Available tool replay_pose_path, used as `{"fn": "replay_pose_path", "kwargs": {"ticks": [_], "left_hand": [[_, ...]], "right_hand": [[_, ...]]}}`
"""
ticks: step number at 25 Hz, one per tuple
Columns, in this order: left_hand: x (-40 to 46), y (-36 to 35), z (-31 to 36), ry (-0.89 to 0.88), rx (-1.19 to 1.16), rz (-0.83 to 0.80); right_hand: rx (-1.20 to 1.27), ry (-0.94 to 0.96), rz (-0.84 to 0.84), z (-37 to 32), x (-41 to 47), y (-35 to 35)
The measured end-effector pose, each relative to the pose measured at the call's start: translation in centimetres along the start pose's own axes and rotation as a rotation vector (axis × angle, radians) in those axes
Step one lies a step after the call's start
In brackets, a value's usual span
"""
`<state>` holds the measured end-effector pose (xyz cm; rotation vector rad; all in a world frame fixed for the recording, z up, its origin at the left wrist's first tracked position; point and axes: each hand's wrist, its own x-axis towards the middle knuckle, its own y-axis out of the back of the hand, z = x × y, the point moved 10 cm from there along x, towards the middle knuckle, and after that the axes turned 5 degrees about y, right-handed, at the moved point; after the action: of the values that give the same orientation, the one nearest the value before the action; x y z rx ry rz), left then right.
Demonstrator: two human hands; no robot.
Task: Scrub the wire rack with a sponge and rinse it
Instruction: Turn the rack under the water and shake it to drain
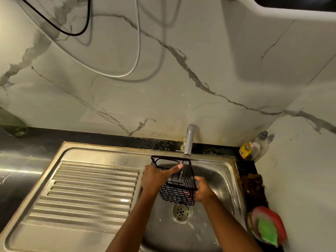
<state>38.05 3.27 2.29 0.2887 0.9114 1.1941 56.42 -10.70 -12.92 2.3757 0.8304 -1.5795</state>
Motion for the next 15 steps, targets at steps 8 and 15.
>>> {"fn": "replay_pose_path", "kwargs": {"ticks": [8, 15], "left_hand": [[1.1, 0.4, -0.9, 0.094, 0.039, 0.150], [-1.8, 1.5, 0.8, 0.097, 0.088, 0.171]], "right_hand": [[-0.171, 0.059, -0.046, -1.1, 0.5, -4.6], [-0.238, 0.070, -0.015, -1.0, 1.9, -5.0]]}}
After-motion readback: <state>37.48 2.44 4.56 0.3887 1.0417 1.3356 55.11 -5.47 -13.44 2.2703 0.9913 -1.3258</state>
